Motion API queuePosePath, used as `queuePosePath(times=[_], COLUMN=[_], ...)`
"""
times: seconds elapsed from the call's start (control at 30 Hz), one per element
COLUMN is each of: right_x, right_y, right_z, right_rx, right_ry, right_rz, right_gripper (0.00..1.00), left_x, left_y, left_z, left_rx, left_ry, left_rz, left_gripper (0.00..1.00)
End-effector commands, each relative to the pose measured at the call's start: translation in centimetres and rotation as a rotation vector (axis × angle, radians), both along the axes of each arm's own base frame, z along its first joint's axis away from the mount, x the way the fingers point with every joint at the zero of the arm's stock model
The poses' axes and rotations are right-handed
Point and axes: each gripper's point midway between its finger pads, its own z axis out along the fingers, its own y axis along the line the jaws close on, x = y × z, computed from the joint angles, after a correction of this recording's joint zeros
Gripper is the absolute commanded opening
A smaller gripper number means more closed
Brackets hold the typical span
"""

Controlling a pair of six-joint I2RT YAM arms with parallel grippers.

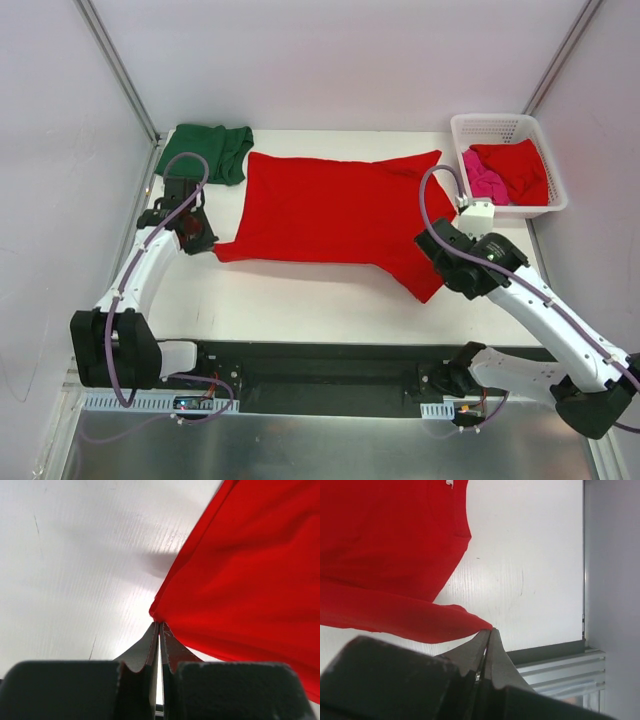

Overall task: Fold and stack the t-shirts
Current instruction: Fold the tshirt

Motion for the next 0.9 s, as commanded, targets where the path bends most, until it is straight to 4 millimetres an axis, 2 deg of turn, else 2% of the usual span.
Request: queuePosePath(times=[0.0,0.3,0.63,0.83,0.87], right_x=[1.0,5.0,9.2,11.2,11.6], right_y=[-1.1,0.1,2.9,2.5,2.3], right_z=[1.8,1.4,-1.3,-1.2,-0.9], right_rx=[-0.042,-0.029,0.049,0.051,0.053], right_ry=[0.003,0.019,0.081,0.082,0.071], right_rz=[0.03,0.067,0.17,0.168,0.157], right_gripper=[0.01,0.01,0.01,0.01,0.01], left_x=[2.1,6.1,11.6,14.3,14.5], left_y=[1.1,0.8,0.5,0.0,-0.6], left_z=[1.4,1.1,1.9,2.0,2.0], left_rx=[0.049,0.034,0.03,0.022,-0.005], left_ry=[-0.037,-0.04,-0.087,-0.115,-0.117], left_rz=[0.009,0.001,-0.045,-0.087,-0.108], left_gripper=[0.0,0.0,0.0,0.0,0.0])
